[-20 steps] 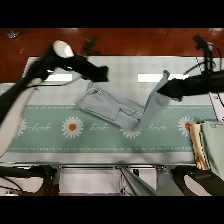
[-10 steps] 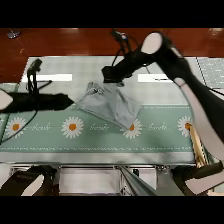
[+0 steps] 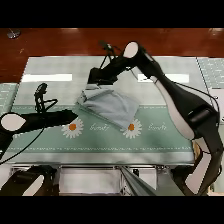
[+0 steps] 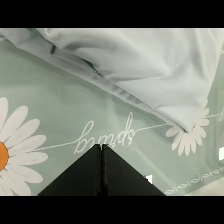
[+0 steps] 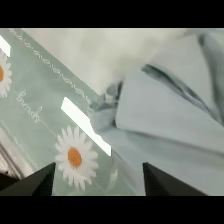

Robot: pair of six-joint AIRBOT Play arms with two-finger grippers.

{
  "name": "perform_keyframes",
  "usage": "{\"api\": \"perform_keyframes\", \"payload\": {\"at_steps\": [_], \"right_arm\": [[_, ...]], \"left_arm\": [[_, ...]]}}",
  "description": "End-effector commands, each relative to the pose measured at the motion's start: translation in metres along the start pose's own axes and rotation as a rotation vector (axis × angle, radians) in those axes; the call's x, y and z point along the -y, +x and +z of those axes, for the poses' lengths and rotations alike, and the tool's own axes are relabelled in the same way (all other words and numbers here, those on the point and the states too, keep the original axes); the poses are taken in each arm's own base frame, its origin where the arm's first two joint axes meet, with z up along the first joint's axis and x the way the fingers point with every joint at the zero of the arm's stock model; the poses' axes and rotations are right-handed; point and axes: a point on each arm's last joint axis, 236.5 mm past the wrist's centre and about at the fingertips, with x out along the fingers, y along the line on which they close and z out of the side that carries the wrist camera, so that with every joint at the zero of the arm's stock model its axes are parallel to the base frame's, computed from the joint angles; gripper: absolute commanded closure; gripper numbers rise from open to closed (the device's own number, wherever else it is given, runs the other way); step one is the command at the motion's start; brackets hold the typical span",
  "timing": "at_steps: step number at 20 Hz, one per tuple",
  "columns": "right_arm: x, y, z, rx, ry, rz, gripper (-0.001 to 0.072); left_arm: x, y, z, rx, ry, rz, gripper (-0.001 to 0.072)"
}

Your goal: Fold the shirts.

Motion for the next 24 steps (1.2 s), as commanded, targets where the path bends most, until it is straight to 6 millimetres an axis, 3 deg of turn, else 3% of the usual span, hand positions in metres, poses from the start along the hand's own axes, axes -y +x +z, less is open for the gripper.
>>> {"api": "perform_keyframes", "payload": {"at_steps": [1, 3, 4, 5, 7, 9, 12, 15, 18, 22, 23, 24], "right_arm": [[0.036, -0.107, -0.025, -0.092, 0.018, -0.066, 0.0087], [0.076, -0.187, -0.05, -0.079, 0.028, -0.267, 0.0087], [0.097, -0.219, -0.064, -0.045, 0.063, -0.374, 0.0087], [0.115, -0.241, -0.077, 0.014, 0.108, -0.451, 0.0087], [0.14, -0.247, -0.105, 0.177, 0.244, -0.484, 0.0087], [0.166, -0.213, -0.144, 0.307, 0.42, -0.46, 0.0087], [0.173, -0.133, -0.193, 0.378, 0.657, -0.283, 0.0087], [0.17, -0.082, -0.215, 0.281, 0.698, -0.229, 0.0087], [0.162, -0.044, -0.212, 0.18, 0.715, -0.164, 0.0087], [0.148, -0.008, -0.183, 0.107, 0.682, -0.095, 0.0105], [0.145, -0.003, -0.174, 0.096, 0.666, -0.087, 0.0128], [0.141, 0.002, -0.163, 0.083, 0.64, -0.075, 0.0293]], "left_arm": [[-0.004, 0.002, 0.005, 0.032, -0.009, 0.007, 0.0692], [-0.004, 0.002, 0.005, 0.032, -0.009, 0.007, 0.0691], [-0.004, 0.002, 0.005, 0.032, -0.009, 0.007, 0.0692], [-0.004, 0.002, 0.005, 0.031, -0.009, 0.007, 0.0692], [-0.004, 0.002, 0.005, 0.031, -0.01, 0.007, 0.0691], [-0.005, 0.003, 0.004, 0.027, -0.012, 0.008, 0.0691], [-0.008, 0.008, 0.002, 0.007, -0.023, 0.015, 0.0691], [-0.013, 0.014, -0.002, -0.016, -0.037, 0.024, 0.0692], [-0.015, 0.017, -0.004, -0.027, -0.043, 0.029, 0.0691], [-0.015, 0.017, -0.004, -0.028, -0.044, 0.029, 0.0691], [-0.015, 0.017, -0.004, -0.028, -0.044, 0.029, 0.0691], [-0.015, 0.017, -0.004, -0.028, -0.044, 0.029, 0.0691]]}}
